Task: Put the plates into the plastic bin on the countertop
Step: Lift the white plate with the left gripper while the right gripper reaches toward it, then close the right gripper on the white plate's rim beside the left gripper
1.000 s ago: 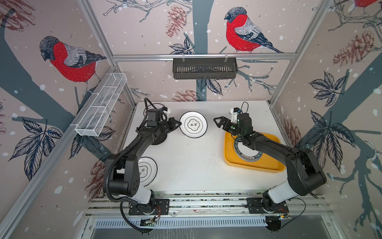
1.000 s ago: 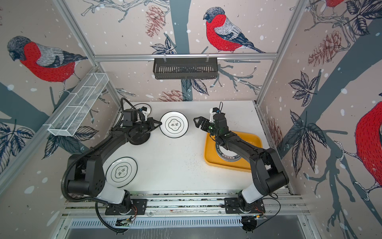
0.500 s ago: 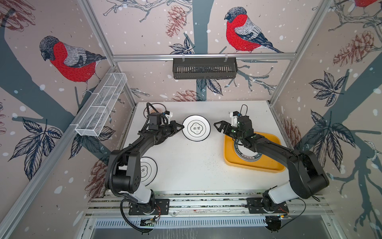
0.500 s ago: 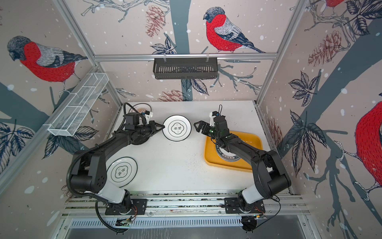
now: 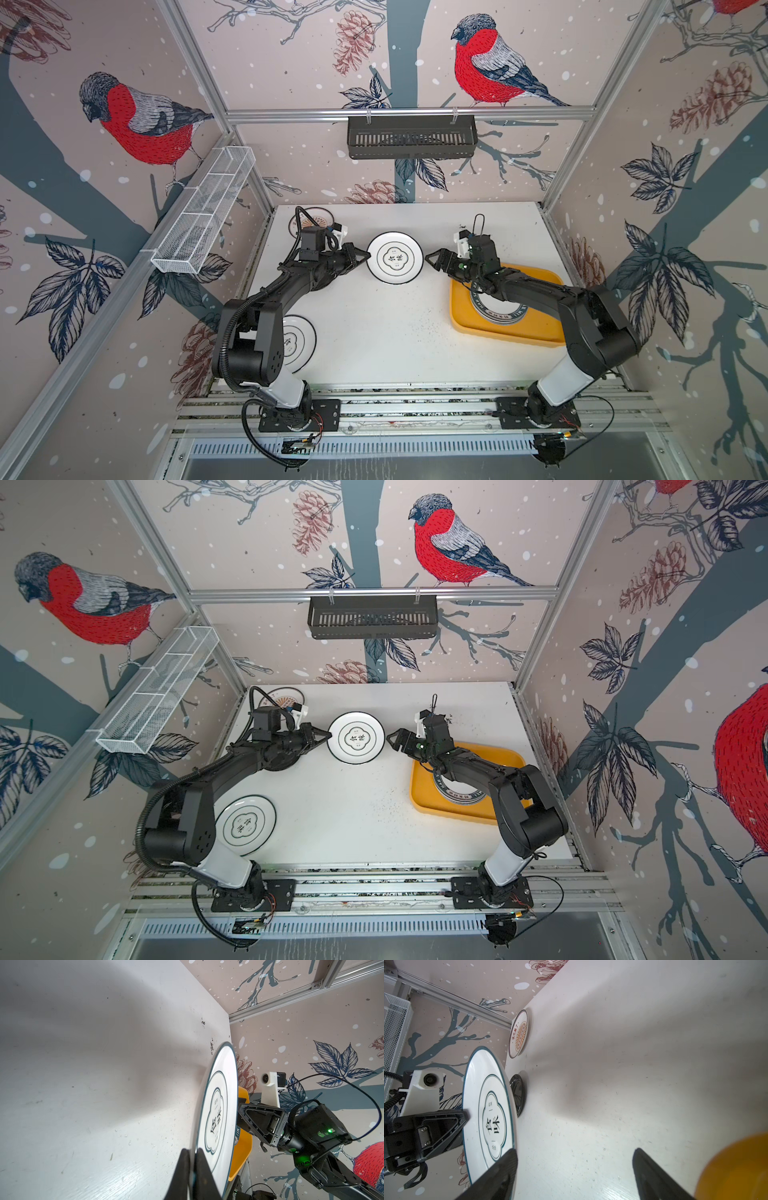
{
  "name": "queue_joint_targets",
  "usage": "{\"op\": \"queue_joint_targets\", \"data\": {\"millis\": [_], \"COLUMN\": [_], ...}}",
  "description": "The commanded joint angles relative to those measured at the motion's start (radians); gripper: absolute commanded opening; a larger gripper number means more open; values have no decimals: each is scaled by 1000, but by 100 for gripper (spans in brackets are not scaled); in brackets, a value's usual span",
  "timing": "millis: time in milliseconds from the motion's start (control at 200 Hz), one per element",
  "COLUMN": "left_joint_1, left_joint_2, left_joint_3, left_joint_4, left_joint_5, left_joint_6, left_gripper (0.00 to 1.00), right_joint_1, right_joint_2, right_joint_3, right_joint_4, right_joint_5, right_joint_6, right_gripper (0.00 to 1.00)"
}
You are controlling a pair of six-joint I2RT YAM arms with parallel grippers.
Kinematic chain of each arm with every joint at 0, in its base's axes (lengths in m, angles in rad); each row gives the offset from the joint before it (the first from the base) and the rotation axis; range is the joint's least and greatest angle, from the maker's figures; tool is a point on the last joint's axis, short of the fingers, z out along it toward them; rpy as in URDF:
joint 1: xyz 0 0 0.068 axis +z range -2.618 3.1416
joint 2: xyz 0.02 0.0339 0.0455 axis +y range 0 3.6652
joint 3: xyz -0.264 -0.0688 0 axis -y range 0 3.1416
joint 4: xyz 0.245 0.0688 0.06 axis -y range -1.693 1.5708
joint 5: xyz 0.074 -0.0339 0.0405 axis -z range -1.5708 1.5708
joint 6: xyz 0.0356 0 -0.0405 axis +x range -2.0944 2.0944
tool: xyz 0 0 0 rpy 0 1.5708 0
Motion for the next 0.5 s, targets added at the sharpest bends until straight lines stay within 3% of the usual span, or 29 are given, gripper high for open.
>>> {"op": "queue_joint_targets", "data": {"millis": [0,495], "left_joint_1": [2,18], "left_joint_2": [-1,-4], "left_joint_3": [6,-2], "left_joint_4": [68,99], "left_joint_5": [48,69], "left_joint_6": [-10,-29], "left_gripper": [9,9], "right_joint_1": [5,23], "right_joint_2": [15,69], "right_joint_3": [11,26], "right_joint_4": [29,51], "right_joint_5": [-25,-45], "right_joint_6": [16,40], "right_gripper": [86,76]}}
